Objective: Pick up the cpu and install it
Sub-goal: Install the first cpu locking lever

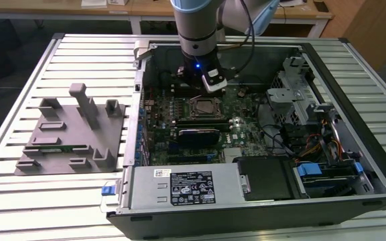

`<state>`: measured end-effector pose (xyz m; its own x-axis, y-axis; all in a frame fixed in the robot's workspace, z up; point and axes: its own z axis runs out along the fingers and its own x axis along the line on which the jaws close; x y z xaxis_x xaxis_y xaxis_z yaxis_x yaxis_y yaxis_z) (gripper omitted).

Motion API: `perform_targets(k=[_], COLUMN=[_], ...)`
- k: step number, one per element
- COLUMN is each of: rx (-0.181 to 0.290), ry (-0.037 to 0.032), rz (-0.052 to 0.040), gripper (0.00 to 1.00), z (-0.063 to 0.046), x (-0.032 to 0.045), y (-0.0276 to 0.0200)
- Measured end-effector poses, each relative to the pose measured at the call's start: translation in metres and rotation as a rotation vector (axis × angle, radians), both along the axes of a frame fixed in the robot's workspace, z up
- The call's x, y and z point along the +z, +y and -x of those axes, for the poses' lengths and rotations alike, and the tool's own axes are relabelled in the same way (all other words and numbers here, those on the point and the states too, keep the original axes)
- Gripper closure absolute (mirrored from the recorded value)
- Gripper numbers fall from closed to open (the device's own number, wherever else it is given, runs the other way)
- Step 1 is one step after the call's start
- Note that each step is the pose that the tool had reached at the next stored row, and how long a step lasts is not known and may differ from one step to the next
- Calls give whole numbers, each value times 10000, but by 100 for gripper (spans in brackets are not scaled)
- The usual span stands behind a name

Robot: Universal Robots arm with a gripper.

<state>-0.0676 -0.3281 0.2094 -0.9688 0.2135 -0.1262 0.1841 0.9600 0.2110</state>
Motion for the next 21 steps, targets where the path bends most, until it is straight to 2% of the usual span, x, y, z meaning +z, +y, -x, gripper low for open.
perform_targets(k=[3, 6, 12, 17, 21], rx=[1, 1, -18, -116, -323], ry=[-1, 0, 0, 2, 5], rz=[152, 234, 251, 312, 353], gripper=[89, 89, 89, 89, 89], z=[-2, -5, -12, -65, -68], x=[-17, -24, -27, -31, -35], y=[12, 15, 16, 21, 41])
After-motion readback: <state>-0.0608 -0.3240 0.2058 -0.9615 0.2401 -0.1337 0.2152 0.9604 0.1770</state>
